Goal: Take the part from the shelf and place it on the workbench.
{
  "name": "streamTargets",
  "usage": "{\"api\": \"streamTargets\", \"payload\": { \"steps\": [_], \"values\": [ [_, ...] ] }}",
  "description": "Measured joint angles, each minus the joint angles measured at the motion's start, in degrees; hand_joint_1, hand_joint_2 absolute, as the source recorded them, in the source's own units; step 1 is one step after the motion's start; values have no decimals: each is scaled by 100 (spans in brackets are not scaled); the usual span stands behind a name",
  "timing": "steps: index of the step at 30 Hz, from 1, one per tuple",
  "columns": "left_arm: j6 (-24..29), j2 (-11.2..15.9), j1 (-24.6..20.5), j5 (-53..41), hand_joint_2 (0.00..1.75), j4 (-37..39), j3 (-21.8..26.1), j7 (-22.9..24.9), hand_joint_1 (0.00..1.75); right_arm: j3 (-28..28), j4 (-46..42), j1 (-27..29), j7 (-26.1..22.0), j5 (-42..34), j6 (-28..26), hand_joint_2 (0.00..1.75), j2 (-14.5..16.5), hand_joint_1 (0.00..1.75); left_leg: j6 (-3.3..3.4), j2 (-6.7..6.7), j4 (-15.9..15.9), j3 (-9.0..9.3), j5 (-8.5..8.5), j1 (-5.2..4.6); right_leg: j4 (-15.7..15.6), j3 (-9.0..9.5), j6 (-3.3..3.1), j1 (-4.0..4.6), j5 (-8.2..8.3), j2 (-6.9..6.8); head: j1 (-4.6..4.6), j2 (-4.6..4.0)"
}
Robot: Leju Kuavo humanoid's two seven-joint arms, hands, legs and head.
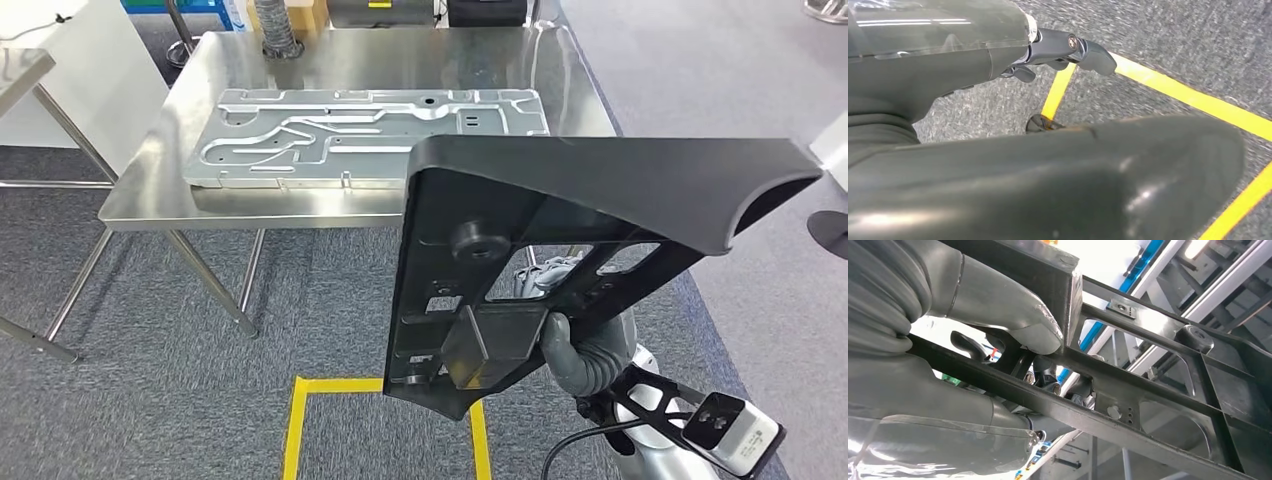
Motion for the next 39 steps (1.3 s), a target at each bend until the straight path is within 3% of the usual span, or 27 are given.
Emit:
{"api": "streamTargets", "payload": {
  "steps": [3,5,6,8,10,11,12,14,16,18,20,22,24,25,26,27,29,31,33,35,37,39],
  "values": [
    [0,6,0,2,0,0,1,-9,0,3,3,-2,1,-2,2,175,0,175,95,-4,-203,111,-34,-20,32,59,102,-3,-3,8,0,0],
    [0,4,1,5,0,0,3,-15,0,5,5,-10,1,-3,4,175,0,175,153,-13,-261,216,-47,1,216,7,159,-15,-62,2,1,0],
    [0,3,-1,7,0,0,3,-18,0,5,5,-18,1,-7,5,175,2,175,174,-16,-277,275,-54,10,447,-112,179,-23,-171,-1,2,0],
    [0,3,-1,13,0,0,4,-20,0,7,14,-29,1,-26,13,175,12,175,191,-18,-286,341,-105,11,1176,-558,220,-55,-467,-3,2,0],
    [0,3,5,16,0,0,5,-21,0,8,32,-24,2,-55,31,175,20,175,183,-24,-286,409,-174,12,1684,-982,264,-98,-581,-5,2,0],
    [0,3,9,17,0,0,6,-20,0,8,42,-23,1,-65,42,175,20,175,171,-28,-286,459,-215,16,1641,-1052,278,-118,-472,-9,2,0],
    [0,3,11,18,0,0,7,-20,0,8,48,-25,1,-72,54,175,20,175,154,-32,-286,525,-262,23,1381,-1008,283,-134,-247,-14,2,0],
    [-1,3,11,19,0,0,11,-20,0,8,58,-34,0,-74,59,175,20,175,104,-36,-284,662,-368,33,593,-763,263,-140,267,-50,2,0],
    [-2,3,5,19,0,0,18,-21,0,8,68,-49,0,-74,40,175,21,175,29,-33,-307,737,-456,35,156,-617,200,-107,372,-83,2,0],
    [-2,0,5,18,0,0,25,-22,0,10,73,-58,1,-79,19,175,21,175,-65,-22,-289,794,-459,38,83,-552,98,-84,314,-68,0,0],
    [-1,-6,3,18,0,0,32,-19,0,11,71,-58,1,-103,11,175,4,175,-122,-12,-91,804,-484,52,17,-409,5,-87,358,-46,0,0],
    [4,-11,-7,19,0,0,38,-15,0,13,70,-63,0,-152,39,175,-16,175,-148,-11,454,530,-675,72,-5,-273,-47,-82,301,-33,1,0],
    [13,-13,2,20,0,0,46,-12,0,14,73,-66,1,-219,102,175,-20,175,-189,-12,1147,37,-981,80,-6,-184,-68,-68,213,14,0,0],
    [16,-13,14,21,0,0,51,-10,0,14,74,-64,1,-252,139,175,-20,175,-201,-12,1337,-163,-1082,81,-6,-138,-69,-62,169,53,0,0],
    [17,-14,26,22,0,0,56,-9,0,14,75,-63,1,-279,167,175,-20,175,-198,-15,1348,-284,-1082,82,-6,-84,-66,-58,123,101,0,0],
    [17,-15,34,25,0,0,62,-8,0,14,75,-62,1,-300,191,175,-20,175,-182,-23,1156,-308,-946,83,-6,-20,-60,-58,75,151,0,0],
    [17,-15,48,32,0,0,76,-7,0,13,75,-65,1,-317,229,175,-20,175,-149,-130,428,-183,-339,79,-3,117,-37,-61,-27,243,1,0],
    [17,-12,63,43,0,0,90,-5,0,9,77,-60,1,-315,263,175,-20,175,-119,-238,-72,-63,57,51,-17,195,15,-68,-112,344,1,0],
    [18,-9,67,58,0,0,95,-7,0,-1,75,-46,1,-301,273,175,-20,175,-50,-218,-187,6,67,27,-2,217,85,-71,-116,425,0,0],
    [17,-7,54,70,0,0,96,-16,0,-29,70,-30,0,-276,246,175,-20,175,36,-158,-259,130,59,37,186,166,136,-68,-84,359,1,0],
    [16,-7,41,82,0,0,101,-25,0,-60,62,-19,0,-243,182,175,-10,175,97,-108,-295,271,-10,40,718,-140,174,-68,-170,170,2,0],
    [16,-6,41,99,0,0,111,-31,0,-83,59,14,1,-192,89,175,4,175,122,-72,-298,385,-119,31,1412,-654,213,-82,-443,54,1,0]
  ]
}}
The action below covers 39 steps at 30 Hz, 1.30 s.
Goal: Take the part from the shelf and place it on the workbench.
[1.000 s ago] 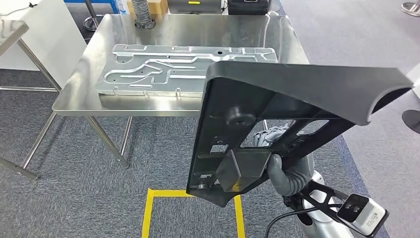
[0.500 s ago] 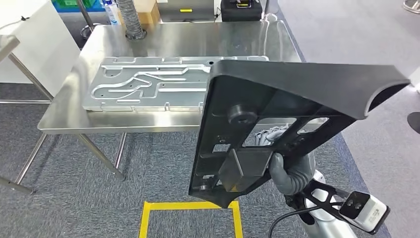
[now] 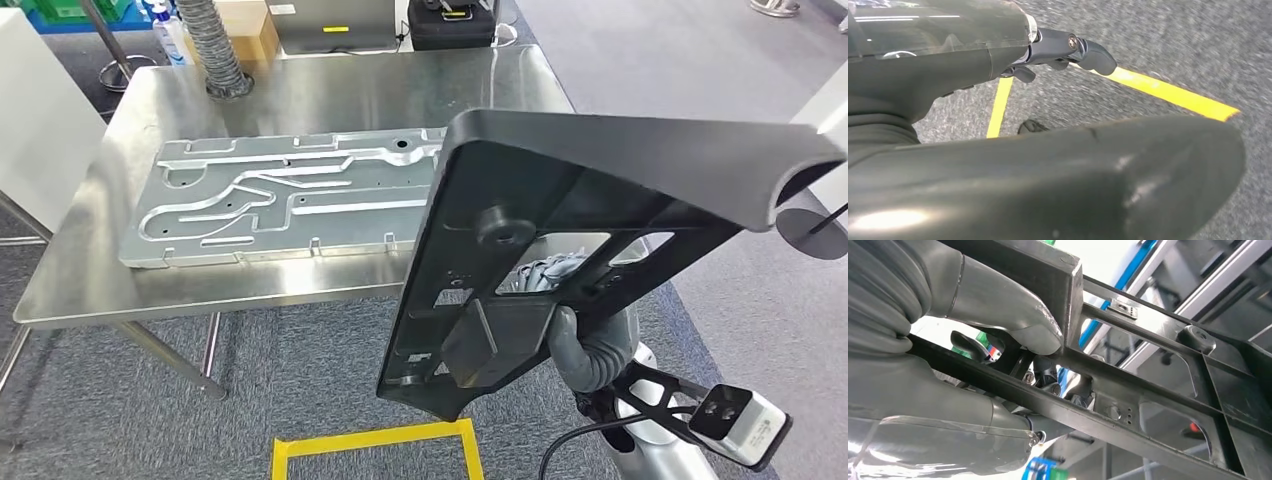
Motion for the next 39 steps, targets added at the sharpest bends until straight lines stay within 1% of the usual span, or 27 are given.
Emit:
{"api": "streamTargets", "payload": {
  "steps": [2,3,4,6,7,8,10,11,13,15,17,18,19,21,22,23,24,26,28,30,31,32,33,34,36,37,39],
  "values": [
    [1,0,7,15,0,0,15,-9,0,-14,-8,55,0,101,-153,175,5,175,-6,22,0,140,-126,-2,267,-367,23,-23,-189,-19,1,0],
    [2,-1,13,21,0,0,22,-15,0,-19,-25,78,1,178,-266,175,5,175,-15,27,0,230,-196,-1,123,-415,24,-31,-124,-29,1,0],
    [2,-1,20,26,0,0,27,-24,0,-28,-50,93,0,279,-423,175,5,175,-26,33,-1,328,-271,0,-177,-384,13,-34,81,-47,1,0],
    [-5,-5,34,32,0,0,38,-35,0,-88,-73,69,1,461,-864,175,9,175,-62,41,-6,497,-425,-9,-888,-257,-32,-14,727,-117,1,0],
    [-14,-7,32,28,0,0,44,-39,0,-162,-44,8,0,539,-1104,175,13,175,-89,49,-14,551,-496,-16,-1103,-216,-63,5,950,-136,1,0],
    [-25,-8,28,22,0,0,49,-42,0,-268,27,-109,1,644,-1348,175,18,175,-121,63,-12,599,-539,-24,-1217,-198,-93,18,1079,-134,2,0],
    [-40,-10,2,1,0,0,56,-50,0,-534,302,-516,6,1080,-1790,175,26,175,-188,99,50,620,-520,-31,-1253,-159,-151,25,1072,-77,2,0],
    [-43,-11,-18,-9,0,0,56,-57,0,-660,494,-781,22,1422,-2019,175,27,175,-211,105,183,568,-463,-25,-1289,-118,-180,18,1078,-52,3,0],
    [-60,-14,-57,-25,0,0,58,-75,0,-826,961,-1365,128,2189,-2416,175,24,175,-251,95,738,229,-419,-7,-1345,-18,-239,9,1045,-26,3,0],
    [-85,-15,-68,-35,0,0,59,-91,0,-839,1535,-2011,411,3162,-2756,175,20,175,-295,88,1473,-310,-670,9,-1367,82,-283,12,967,-3,3,0],
    [-98,-15,-66,-56,0,0,59,-98,0,-693,2137,-2631,804,4233,-2970,175,18,175,-318,86,1788,-732,-1032,14,-1367,199,-294,18,866,25,3,0],
    [-102,-15,-71,-77,0,0,58,-106,0,-545,2464,-2933,1020,4737,-3008,175,18,175,-316,86,1662,-822,-1018,13,-1365,271,-293,19,809,31,3,0],
    [-103,-11,-78,-102,0,0,57,-117,0,-364,2795,-3236,1230,5177,-3001,175,18,175,-308,87,1385,-843,-830,10,-1361,346,-290,17,751,33,3,0],
    [-104,1,-95,-148,0,0,55,-140,0,105,3492,-3809,1589,5869,-2901,175,18,175,-282,86,573,-776,-30,-3,-1345,463,-265,15,642,27,3,0],
    [-106,10,-105,-169,0,0,54,-147,0,353,3802,-4038,1704,6098,-2836,175,18,175,-259,84,282,-750,286,-18,-1342,489,-242,20,603,25,4,0],
    [-108,17,-117,-184,0,0,52,-149,0,600,4107,-4230,1790,6302,-2754,175,18,175,-226,76,104,-741,503,-33,-1344,501,-210,26,570,22,3,0],
    [-110,22,-134,-201,0,0,47,-151,0,854,4420,-4389,1850,6481,-2671,175,18,175,-192,60,50,-751,569,-48,-1351,515,-177,31,545,13,3,0],
    [-113,20,-179,-226,0,0,27,-153,0,1326,5013,-4631,1899,6724,-2517,175,18,175,-120,7,1,-705,614,-34,-1375,531,-116,42,481,-46,3,0],
    [-114,10,-235,-246,0,0,10,-155,0,1715,5542,-4791,1881,6816,-2464,175,37,175,-65,-61,-75,-644,636,4,-1101,418,-93,40,296,-96,4,0],
    [-115,2,-279,-267,0,0,-1,-155,0,2014,5995,-4864,1816,6805,-2432,175,91,175,-34,-127,-93,-610,608,18,-367,33,-76,15,-8,-95,5,0],
    [-116,-2,-291,-276,0,0,-7,-155,0,2150,6215,-4873,1774,6783,-2404,175,120,175,-27,-156,-86,-594,582,22,18,-202,-57,-1,-104,-92,5,0],
    [-117,-6,-296,-284,0,0,-11,-155,0,2263,6413,-4864,1737,6749,-2374,175,142,175,-30,-194,-73,-572,548,28,259,-381,-37,-21,-99,-92,5,0],
    [-119,-14,-297,-292,0,0,-15,-157,0,2358,6591,-4849,1699,6704,-2344,175,155,175,-39,-231,-50,-544,506,38,279,-459,-19,-43,30,-95,5,0],
    [-119,-23,-296,-300,0,0,-19,-163,0,2431,6739,-4836,1669,6660,-2328,175,160,175,-53,-268,-16,-509,457,49,53,-418,-5,-64,272,-102,5,0],
    [-121,-40,-296,-317,0,0,-24,-192,0,2552,7001,-4831,1625,6594,-2312,175,163,175,-100,-331,64,-450,342,60,-707,-149,1,-71,780,-162,5,0],
    [-122,-44,-296,-322,0,0,-26,-207,0,2606,7100,-4836,1612,6582,-2312,175,167,175,-129,-352,94,-444,299,60,-1004,-26,-14,-57,894,-195,5,0],
    [-123,-46,-291,-328,0,0,-26,-223,0,2699,7229,-4837,1596,6579,-2316,175,173,175,-187,-373,109,-465,265,58,-1208,76,-50,-14,867,-233,5,0]
  ]
}}
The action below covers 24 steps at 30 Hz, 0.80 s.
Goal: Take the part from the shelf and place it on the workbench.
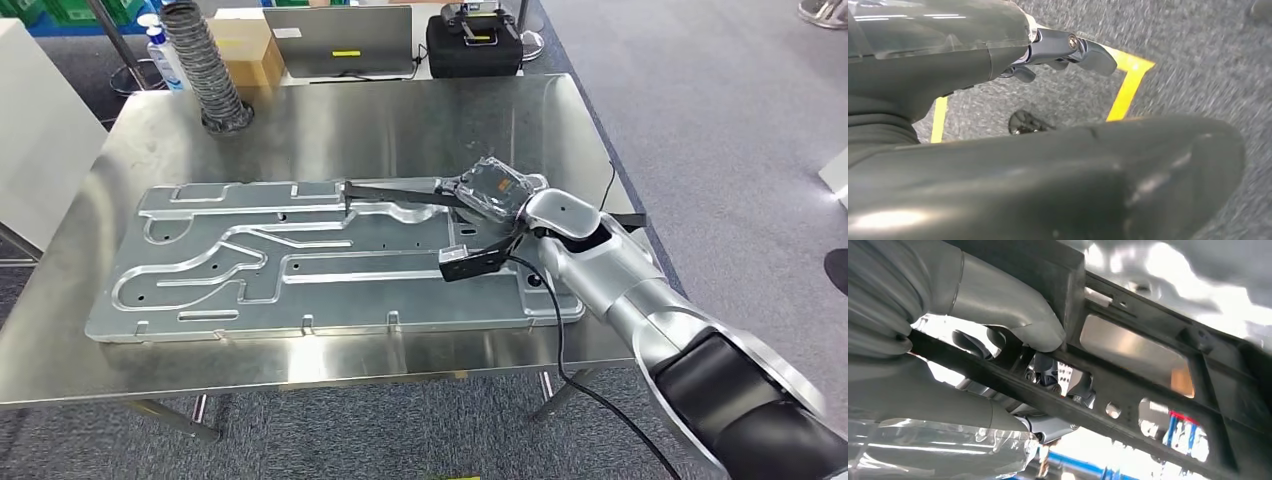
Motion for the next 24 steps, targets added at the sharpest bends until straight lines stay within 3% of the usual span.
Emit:
{"api": "streamTargets", "payload": {
  "steps": [2,4,7,8,9,10,13,15,18,20,22,23,24],
  "values": [
    [0,-6,8,-4,0,0,0,-7,0,62,63,5,-8,1,-4,175,2,175,-56,15,4,-6,-24,4,-83,33,-50,-6,-26,-8,-1,0],
    [-2,-14,2,-5,0,0,-1,-15,0,105,113,-6,-14,0,-6,175,-15,175,-120,138,253,-105,-188,-1,-149,96,-125,-15,-29,-54,-1,0],
    [-7,-19,-23,-8,0,0,-2,-19,0,156,167,-14,-16,-1,-7,175,-103,175,-179,317,1340,-671,-676,0,-173,171,-202,21,-74,-142,0,0],
    [-7,-22,-21,-8,0,0,-2,-19,0,173,183,-12,-16,-1,-7,175,-128,175,-185,332,1616,-840,-739,1,-170,190,-205,33,-92,-160,0,0],
    [-7,-25,-15,-8,0,0,-2,-19,0,190,198,-10,-16,-1,-7,175,-144,175,-187,335,1681,-906,-687,2,-168,212,-201,39,-111,-172,0,0],
    [-7,-27,-11,-7,0,0,-2,-19,0,205,212,-10,-16,-1,-7,175,-151,175,-185,335,1504,-847,-527,3,-164,239,-191,40,-132,-177,0,0],
    [-7,-28,-9,-6,0,0,-2,-21,0,249,236,-26,-16,-1,-8,175,-153,175,-146,294,338,-313,47,-5,-130,316,-128,49,-213,-171,0,0],
    [-8,-30,-5,-6,0,0,-2,-21,0,269,251,-40,-15,-2,-12,175,-153,175,-58,263,49,-192,124,-46,-118,335,-66,64,-248,-162,-1,0],
    [-8,-31,-3,-4,0,0,-2,-22,0,282,266,-47,-10,-3,-16,175,-153,175,73,256,6,-154,152,-47,-95,319,10,39,-314,-145,0,0],
    [-7,-33,-18,-4,0,0,-2,-22,0,283,278,-50,-10,-5,-19,175,-137,175,135,240,-29,-122,170,-15,311,139,33,14,-562,-42,0,0],
    [-7,-34,-36,-4,0,0,-2,-22,0,283,304,-38,-10,-8,-22,175,-102,175,171,224,-28,-115,160,-21,1136,-238,47,-8,-905,66,0,0],
    [-7,-34,-40,-4,0,0,-2,-23,0,283,319,-29,-10,-8,-22,175,-86,175,180,216,-22,-111,151,-25,1479,-412,54,-16,-996,87,0,0],
    [-7,-34,-40,-4,0,0,-2,-23,0,283,332,-22,-10,-8,-22,175,-75,175,184,203,-14,-104,142,-27,1617,-498,56,-22,-975,92,0,0]
  ]
}}
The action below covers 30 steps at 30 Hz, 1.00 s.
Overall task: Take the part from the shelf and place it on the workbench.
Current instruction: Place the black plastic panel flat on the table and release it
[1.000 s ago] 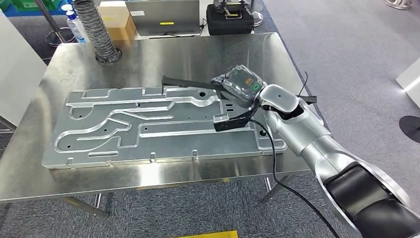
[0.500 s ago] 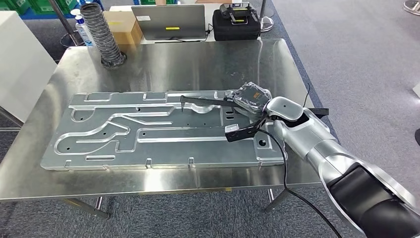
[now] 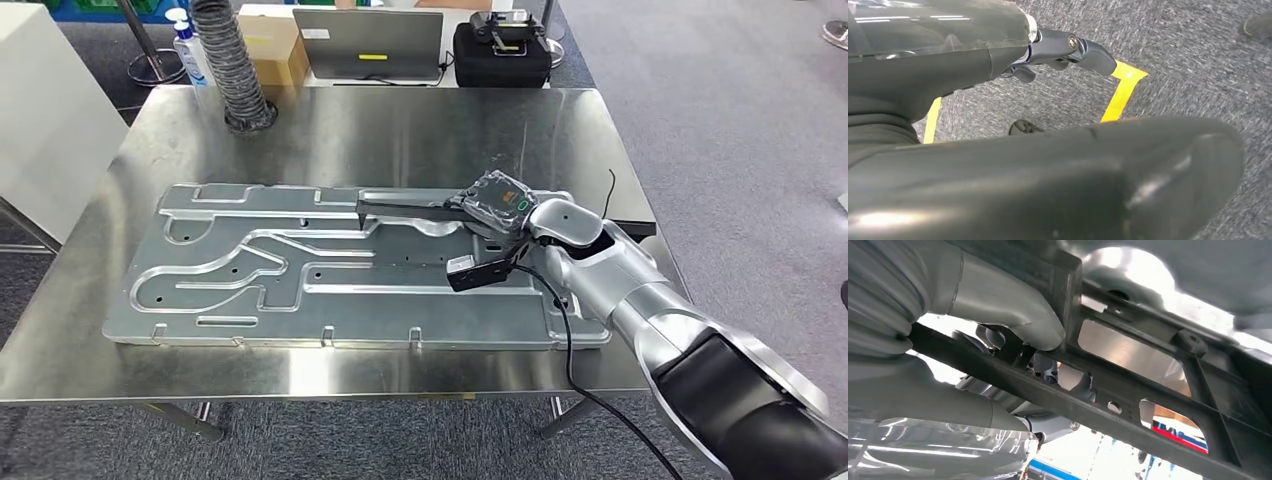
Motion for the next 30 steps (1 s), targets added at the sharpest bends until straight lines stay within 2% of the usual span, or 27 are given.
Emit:
{"api": "streamTargets", "payload": {
  "steps": [1,3,4,5,7,9,10,11,13,14,15,16,17,18,19,20,21,23,24,26,28,29,30],
  "values": [
    [0,-1,1,0,0,0,0,1,0,0,9,1,0,0,0,175,6,175,0,-13,11,13,-13,-1,-111,32,-7,-2,140,-2,0,0],
    [-1,-7,2,0,0,0,0,2,0,0,20,-7,0,0,0,175,9,175,-16,-37,29,53,-45,-4,-872,361,-60,13,595,-68,0,0],
    [-2,-13,2,0,0,1,0,2,0,1,21,-18,-1,-1,-1,175,13,175,-32,-40,37,61,-57,-16,-1254,536,-92,41,756,-137,0,0],
    [-2,-19,5,0,0,1,0,2,0,2,22,-30,-3,-1,-2,175,20,175,-55,-40,42,52,-61,-27,-1533,658,-118,69,830,-199,0,0],
    [-2,-27,16,0,0,1,0,3,0,4,24,-49,-9,-2,-5,175,38,175,-105,-27,32,20,-48,-43,-1706,723,-137,111,813,-254,0,0],
    [0,-27,25,0,0,0,0,4,0,4,25,-51,-16,-2,-7,175,44,175,-164,-14,52,6,-73,-43,-1780,748,-169,78,835,-251,-1,0],
    [1,-27,24,0,0,1,0,3,0,4,25,-55,-19,-2,-7,175,44,175,-200,9,155,-32,-152,-42,-1814,766,-195,62,853,-262,-1,0],
    [0,-28,20,-1,0,1,0,3,0,4,25,-59,-20,-2,-7,175,42,175,-238,39,375,-125,-295,-41,-1846,785,-218,48,868,-278,-2,0],
    [-3,-29,17,-2,0,1,0,2,0,9,25,-64,-20,-2,-7,175,17,175,-306,104,1124,-473,-685,-24,-1855,794,-240,57,869,-304,-1,0],
    [-4,-29,21,-2,0,1,0,2,0,12,26,-60,-20,-2,-7,175,-1,175,-331,119,1486,-651,-824,-13,-1853,795,-242,59,867,-311,-1,0],
    [-4,-30,28,-2,0,2,0,2,0,16,26,-55,-20,-2,-7,175,-18,175,-352,125,1686,-756,-862,0,-1850,797,-241,59,864,-316,0,0],
    [1,-31,32,-6,0,2,0,-4,0,18,26,-51,-33,-30,27,175,-27,175,-370,127,1654,-747,-784,16,-1846,801,-233,54,859,-315,0,0],
    [24,-31,30,-32,0,1,-4,-31,0,17,3,-35,-83,-149,155,175,-36,175,-387,126,1383,-616,-610,36,-1838,810,-218,46,849,-313,-1,0],
    [72,-35,20,-85,0,1,-23,-84,0,19,-87,14,-174,-445,436,175,-67,175,-408,109,938,-398,-401,66,-1824,824,-189,41,829,-315,-1,0],
    [139,-52,1,-154,0,2,-54,-143,0,42,-251,94,-265,-945,797,175,-134,175,-408,75,539,-203,-243,73,-1801,839,-151,48,803,-315,-1,0],
    [213,-75,-22,-229,0,3,-93,-200,0,113,-481,195,-328,-1654,1141,175,-240,175,-375,41,243,-67,-137,78,-1779,855,-113,59,778,-316,-1,0],
    [275,-102,-44,-283,0,5,-130,-236,0,249,-745,288,-328,-2593,1387,175,-381,175,-326,8,87,-2,-100,64,-1768,870,-78,70,758,-323,1,0],
    [333,-147,-78,-331,0,7,-175,-251,0,608,-1131,329,-217,-4672,1500,175,-676,175,-195,-13,70,1,-102,40,-1779,904,-21,69,742,-331,1,0],
    [340,-162,-97,-342,0,7,-192,-251,0,769,-1246,284,-175,-5645,1508,175,-837,175,-152,-34,61,25,-98,40,-1785,922,5,54,712,-325,1,0],
    [344,-191,-163,-365,0,7,-233,-258,0,1009,-1361,124,-165,-6945,1532,175,-1263,175,-78,-109,32,70,-69,73,-1520,861,40,14,509,-230,1,0],
    [335,-216,-249,-382,0,7,-271,-286,0,1223,-1427,-21,-182,-7299,1561,175,-1769,175,-27,-224,17,76,-39,68,-800,619,47,-16,145,-110,0,0],
    [327,-229,-285,-388,0,7,-282,-310,0,1325,-1447,-59,-182,-7112,1581,175,-1994,175,-8,-287,15,67,-26,55,-423,491,45,-21,-3,-80,0,0],
    [321,-244,-311,-395,0,7,-291,-333,0,1415,-1461,-73,-173,-6808,1599,175,-2159,175,13,-349,15,57,-12,34,-189,422,31,-18,-69,-66,1,0]
  ]
}}
